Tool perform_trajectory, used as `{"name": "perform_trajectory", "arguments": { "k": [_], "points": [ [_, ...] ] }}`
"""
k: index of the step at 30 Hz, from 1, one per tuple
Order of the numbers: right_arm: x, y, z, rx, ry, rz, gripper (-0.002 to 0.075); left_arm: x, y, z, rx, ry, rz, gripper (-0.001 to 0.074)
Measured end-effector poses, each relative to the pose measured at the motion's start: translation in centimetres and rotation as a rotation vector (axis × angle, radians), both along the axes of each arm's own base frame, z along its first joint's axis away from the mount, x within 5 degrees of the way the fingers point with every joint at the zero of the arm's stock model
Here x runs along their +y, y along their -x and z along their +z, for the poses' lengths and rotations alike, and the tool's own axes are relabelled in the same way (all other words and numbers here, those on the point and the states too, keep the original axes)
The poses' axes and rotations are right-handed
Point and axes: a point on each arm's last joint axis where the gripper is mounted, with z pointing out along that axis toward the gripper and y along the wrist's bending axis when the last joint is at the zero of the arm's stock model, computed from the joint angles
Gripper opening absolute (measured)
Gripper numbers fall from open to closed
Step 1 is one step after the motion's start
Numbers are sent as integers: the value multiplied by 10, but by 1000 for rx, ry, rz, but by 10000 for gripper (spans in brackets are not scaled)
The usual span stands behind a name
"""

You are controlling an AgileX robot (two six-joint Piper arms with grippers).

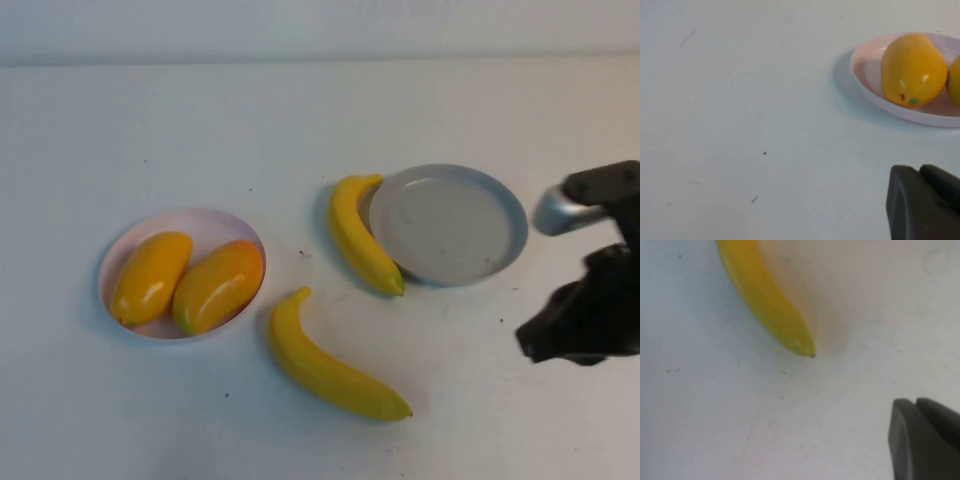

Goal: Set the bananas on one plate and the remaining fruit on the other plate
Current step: Put another type of fruit in the right plate

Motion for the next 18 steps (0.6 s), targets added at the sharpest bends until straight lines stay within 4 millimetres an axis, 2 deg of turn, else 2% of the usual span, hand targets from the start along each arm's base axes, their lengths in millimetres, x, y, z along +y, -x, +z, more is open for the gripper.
{"name": "perform_trajectory", "arguments": {
  "k": [5,7,9,14,18],
  "points": [
    [69,-21,-7,5,77,285,15,0,0,0,0,0,0,0],
    [92,-26,-10,5,98,385,59,0,0,0,0,0,0,0],
    [115,-31,-15,13,117,474,144,0,0,0,0,0,0,0],
    [151,-44,-35,34,166,577,393,0,0,0,0,0,0,-1],
    [165,-47,-50,1,225,672,465,0,0,0,0,0,0,-1]
  ]
}}
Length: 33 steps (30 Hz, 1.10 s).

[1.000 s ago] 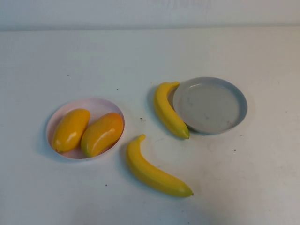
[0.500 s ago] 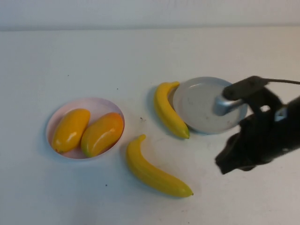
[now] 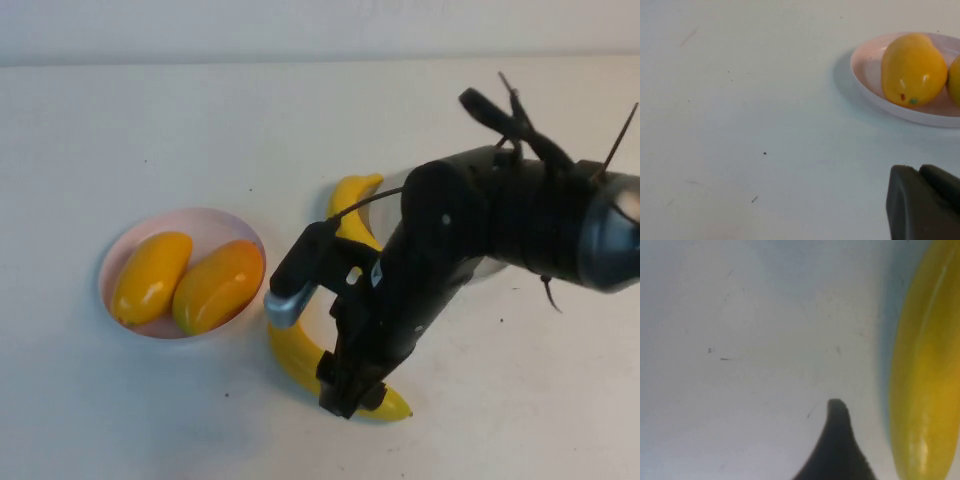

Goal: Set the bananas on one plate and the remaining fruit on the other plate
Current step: Put another type of fruit in the right plate

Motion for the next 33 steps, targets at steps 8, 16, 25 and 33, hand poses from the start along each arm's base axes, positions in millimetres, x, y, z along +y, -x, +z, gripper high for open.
{"name": "perform_trajectory", "arguments": {
  "k": [8,16,25,33],
  "points": [
    [21,-6,-29,-81,8,62,483,0,0,0,0,0,0,-1],
    [23,-15,-59,-96,80,89,483,0,0,0,0,0,0,-1],
    [23,-17,-56,-116,68,84,305,0,0,0,0,0,0,-1],
    [-22,-50,13,-184,-132,-300,305,0,0,0,0,0,0,-1]
  ]
}}
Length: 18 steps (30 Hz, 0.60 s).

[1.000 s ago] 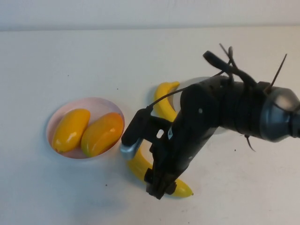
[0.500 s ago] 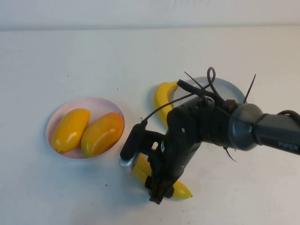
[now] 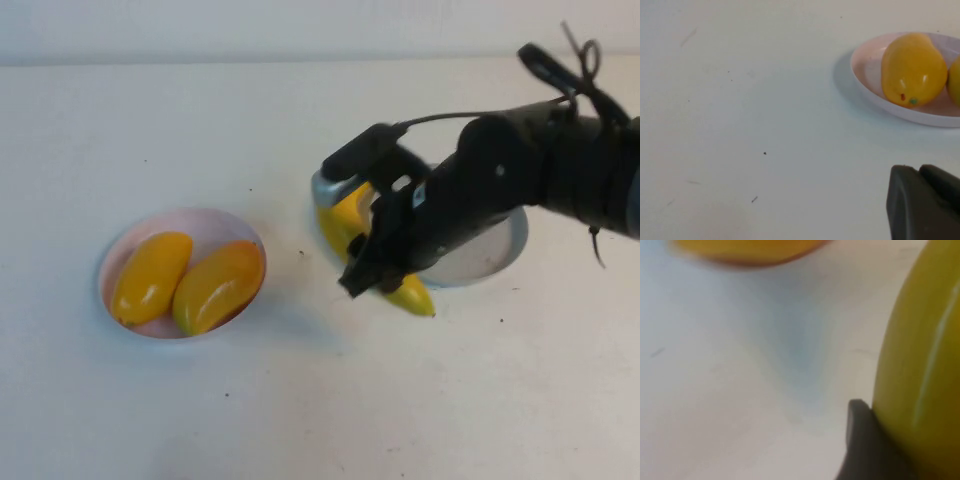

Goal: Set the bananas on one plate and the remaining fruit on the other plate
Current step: Put another type of fruit in the right plate

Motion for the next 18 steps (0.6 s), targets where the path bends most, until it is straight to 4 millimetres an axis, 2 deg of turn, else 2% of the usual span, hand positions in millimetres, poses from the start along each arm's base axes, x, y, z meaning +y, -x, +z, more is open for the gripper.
{"name": "perform_trajectory", "arguments": {
  "k": [3,8,13,18],
  "points": [
    [-29,-36,2,23,-37,-187,305,0,0,0,0,0,0,-1],
    [-52,-91,-22,134,0,-361,305,0,0,0,0,0,0,-1],
    [-58,-120,-40,193,89,-442,305,0,0,0,0,0,0,-1],
    [-63,-135,-45,211,111,-479,305,0,0,0,0,0,0,-1]
  ]
}}
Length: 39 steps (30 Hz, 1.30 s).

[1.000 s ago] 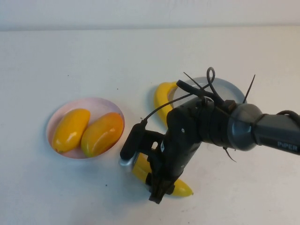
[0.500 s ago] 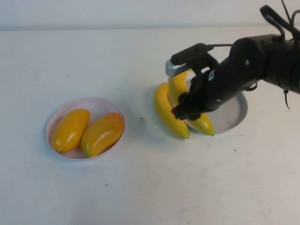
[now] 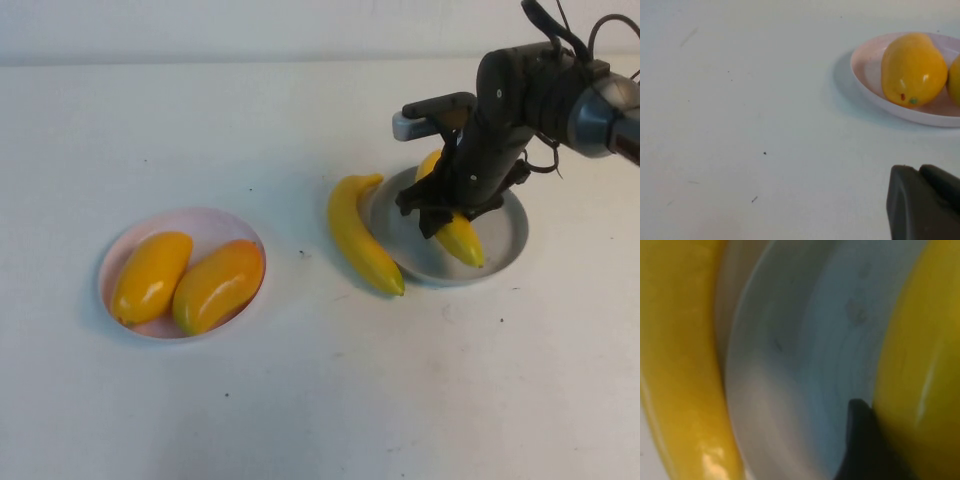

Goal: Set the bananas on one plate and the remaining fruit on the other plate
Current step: Put another type of fruit in the right plate

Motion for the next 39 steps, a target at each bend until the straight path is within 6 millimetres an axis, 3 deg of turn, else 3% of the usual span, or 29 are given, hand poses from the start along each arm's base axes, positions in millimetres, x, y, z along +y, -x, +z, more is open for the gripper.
{"name": "perform_trajectory", "arguments": {
  "k": [8,13,16,22,27,32,39],
  "points": [
    [-8,0,0,34,21,-42,454,0,0,0,0,0,0,-1],
    [-5,2,2,36,31,-7,472,0,0,0,0,0,0,-2],
    [12,8,16,-7,16,129,473,0,0,0,0,0,0,-2],
    [67,26,40,-153,-81,456,471,0,0,0,0,0,0,-2],
    [82,15,26,-269,-115,479,471,0,0,0,0,0,0,-1],
    [83,8,9,-250,-100,442,471,0,0,0,0,0,0,-1],
    [80,4,1,-232,-77,385,470,0,0,0,0,0,0,-2]
  ]
}}
